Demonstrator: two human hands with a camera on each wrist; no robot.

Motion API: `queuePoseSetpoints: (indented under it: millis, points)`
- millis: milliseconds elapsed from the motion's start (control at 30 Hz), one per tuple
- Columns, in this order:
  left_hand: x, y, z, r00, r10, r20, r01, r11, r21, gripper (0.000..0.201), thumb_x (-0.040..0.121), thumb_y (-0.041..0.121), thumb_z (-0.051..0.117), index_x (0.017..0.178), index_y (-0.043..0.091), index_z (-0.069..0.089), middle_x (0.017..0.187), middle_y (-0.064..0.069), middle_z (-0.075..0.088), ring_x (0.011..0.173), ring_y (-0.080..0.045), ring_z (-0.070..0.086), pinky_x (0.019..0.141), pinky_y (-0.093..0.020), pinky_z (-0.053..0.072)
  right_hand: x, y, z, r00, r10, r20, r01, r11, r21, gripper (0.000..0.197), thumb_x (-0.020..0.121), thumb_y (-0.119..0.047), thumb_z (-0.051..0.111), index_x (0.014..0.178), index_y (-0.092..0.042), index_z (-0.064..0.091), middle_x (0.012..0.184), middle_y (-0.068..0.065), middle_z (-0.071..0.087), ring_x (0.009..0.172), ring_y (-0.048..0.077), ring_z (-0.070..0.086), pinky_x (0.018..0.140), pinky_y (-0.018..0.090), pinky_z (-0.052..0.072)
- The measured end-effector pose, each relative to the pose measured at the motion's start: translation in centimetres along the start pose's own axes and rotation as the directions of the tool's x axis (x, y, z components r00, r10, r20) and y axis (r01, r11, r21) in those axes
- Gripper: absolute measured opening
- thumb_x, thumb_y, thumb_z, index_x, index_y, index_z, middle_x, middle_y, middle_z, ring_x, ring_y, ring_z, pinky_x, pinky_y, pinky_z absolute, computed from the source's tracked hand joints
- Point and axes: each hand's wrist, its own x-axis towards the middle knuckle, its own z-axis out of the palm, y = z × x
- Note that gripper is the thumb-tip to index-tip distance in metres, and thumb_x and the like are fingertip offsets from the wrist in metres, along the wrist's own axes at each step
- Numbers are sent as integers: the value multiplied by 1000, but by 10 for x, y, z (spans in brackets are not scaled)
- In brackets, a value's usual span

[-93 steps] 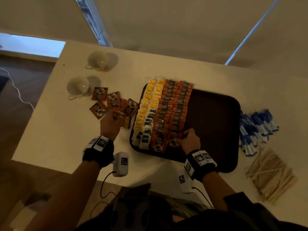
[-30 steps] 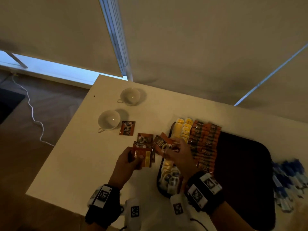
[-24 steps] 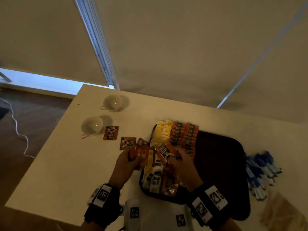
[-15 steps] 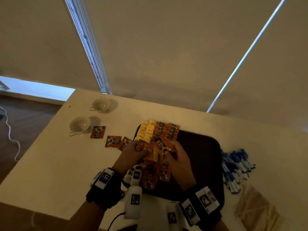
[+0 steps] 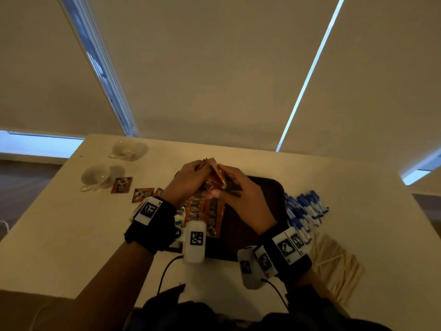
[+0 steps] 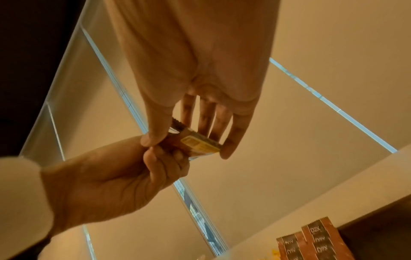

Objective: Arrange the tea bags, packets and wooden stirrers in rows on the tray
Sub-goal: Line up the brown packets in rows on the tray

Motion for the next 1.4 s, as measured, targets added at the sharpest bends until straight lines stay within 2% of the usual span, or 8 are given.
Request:
queuePoseSetpoints:
  millis: [233, 467, 600, 667, 767, 967, 1200, 1400]
  points:
    - [-6, 23, 6, 994, 107, -35, -104, 993, 63, 64, 91, 59, 34, 90, 0, 59, 71, -15, 67, 61, -28, 65, 59, -35, 55, 6, -20, -12, 999, -43, -26, 45, 995, 88, 33, 84, -19, 69, 115, -13, 60, 109, -8, 66, 102, 1, 61, 87, 14, 47]
    - [-3, 30, 1, 977, 213, -23, -212, 976, 43, 49, 93, 47, 46, 100, 0, 58, 75, -13, 68, 64, -28, 65, 55, -33, 52, 26, -31, -25, 997, 9, -78, -2, 996, 88, 9, 85, -33, 63, 93, -29, 64, 91, 4, 67, 89, 26, 67, 78, 56, 53]
    - [-6, 35, -6, 950, 311, 9, -311, 950, 24, 40, 92, 31, 54, 90, -9, 53, 73, -3, 67, 68, -20, 66, 64, -40, 57, 33, -42, -36, 974, 122, -191, -53, 941, 333, 13, 93, -20, 56, 101, -16, 65, 98, 10, 68, 86, 19, 68, 70, 38, 59]
    - [-7, 37, -8, 934, 358, -2, -357, 934, 24, 39, 91, 29, 56, 82, -8, 48, 77, -15, 61, 73, -21, 63, 70, -44, 56, 34, -47, -43, 960, 186, -207, -72, 884, 462, 16, 94, -17, 54, 104, -11, 65, 96, 10, 69, 84, 16, 68, 65, 28, 58]
    - [-9, 38, -7, 911, 407, -64, -407, 913, 8, 32, 90, 26, 57, 78, -3, 52, 77, -16, 61, 73, -17, 63, 70, -36, 56, 37, -51, -50, 929, 255, -269, -74, 839, 539, 16, 93, -18, 56, 102, -10, 67, 97, 13, 69, 89, 22, 65, 69, 30, 58]
    - [-11, 36, -2, 869, 460, -180, -474, 880, -40, 26, 90, 24, 56, 91, -2, 59, 88, -19, 66, 77, -18, 64, 67, -27, 54, 37, -53, -54, 921, 225, -317, -26, 849, 528, 12, 93, -16, 56, 93, -12, 68, 91, 10, 69, 87, 22, 63, 68, 27, 58]
    - [-13, 37, -6, 881, 431, -192, -461, 875, -149, 16, 89, 12, 58, 104, 12, 63, 106, -7, 69, 93, -23, 68, 73, -34, 55, 31, -46, -53, 872, 128, -473, 63, 928, 367, 31, 92, -7, 55, 119, -20, 47, 102, 3, 66, 84, 19, 69, 60, 27, 57]
    - [-14, 35, -6, 879, 475, 26, -476, 880, -3, 13, 90, 6, 56, 100, 10, 62, 108, -2, 67, 99, -18, 65, 78, -30, 55, 29, -43, -39, 919, 17, -393, 66, 979, 195, 26, 95, -6, 48, 84, -21, 66, 88, -6, 68, 81, 13, 68, 63, 28, 58]
